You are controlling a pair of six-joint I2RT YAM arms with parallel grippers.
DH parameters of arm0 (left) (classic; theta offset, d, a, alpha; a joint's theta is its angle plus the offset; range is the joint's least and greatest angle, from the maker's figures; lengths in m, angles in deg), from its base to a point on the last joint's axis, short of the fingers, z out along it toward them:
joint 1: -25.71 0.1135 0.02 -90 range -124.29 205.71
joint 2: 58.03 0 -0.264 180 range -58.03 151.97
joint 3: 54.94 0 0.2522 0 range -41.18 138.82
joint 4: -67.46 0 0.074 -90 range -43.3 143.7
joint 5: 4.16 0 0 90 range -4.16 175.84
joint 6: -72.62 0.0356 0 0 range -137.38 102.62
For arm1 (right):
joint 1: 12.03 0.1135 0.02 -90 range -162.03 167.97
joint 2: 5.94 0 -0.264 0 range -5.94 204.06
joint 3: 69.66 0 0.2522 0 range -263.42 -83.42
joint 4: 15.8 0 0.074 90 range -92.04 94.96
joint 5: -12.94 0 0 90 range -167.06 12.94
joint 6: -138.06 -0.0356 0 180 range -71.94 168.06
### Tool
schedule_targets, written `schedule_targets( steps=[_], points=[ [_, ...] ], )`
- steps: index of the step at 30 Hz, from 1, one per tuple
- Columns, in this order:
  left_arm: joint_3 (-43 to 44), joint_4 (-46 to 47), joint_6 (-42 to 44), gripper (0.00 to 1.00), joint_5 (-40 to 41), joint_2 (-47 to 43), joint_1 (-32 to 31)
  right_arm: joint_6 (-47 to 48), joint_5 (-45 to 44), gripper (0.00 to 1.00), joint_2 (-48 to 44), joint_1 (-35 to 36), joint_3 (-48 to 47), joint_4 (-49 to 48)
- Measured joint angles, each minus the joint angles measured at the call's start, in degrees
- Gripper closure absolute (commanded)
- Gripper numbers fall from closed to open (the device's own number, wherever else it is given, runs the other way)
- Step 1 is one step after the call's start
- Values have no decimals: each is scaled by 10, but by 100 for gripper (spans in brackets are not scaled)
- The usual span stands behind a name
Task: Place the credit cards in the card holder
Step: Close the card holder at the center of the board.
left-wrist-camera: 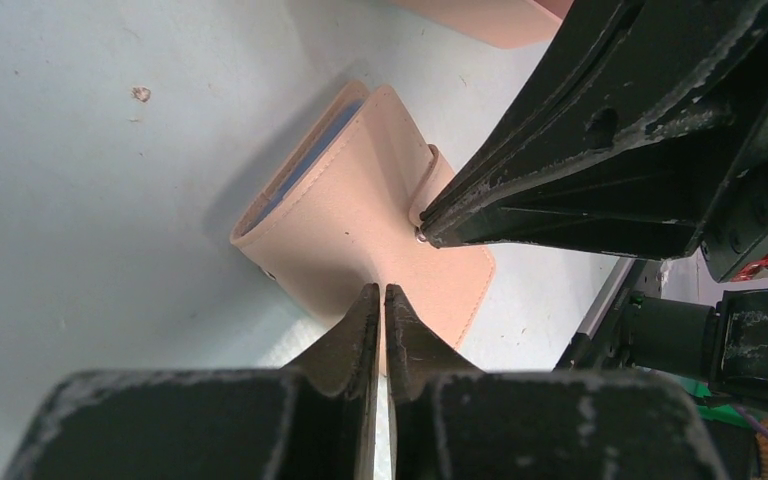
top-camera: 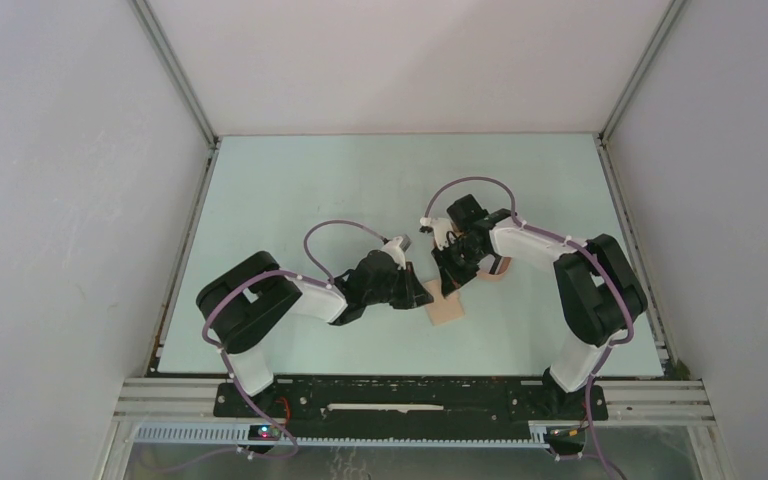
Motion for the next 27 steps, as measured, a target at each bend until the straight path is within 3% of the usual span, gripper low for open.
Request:
schedule_targets(
  steps=[15, 27],
  points=[
    [-14, 18, -4, 92, 0, 0, 0, 0, -18, 100, 19, 22, -10, -14],
    [-15, 21, -3, 92, 0, 0, 1, 15, 23, 100, 19, -15, -5, 2]
  ],
)
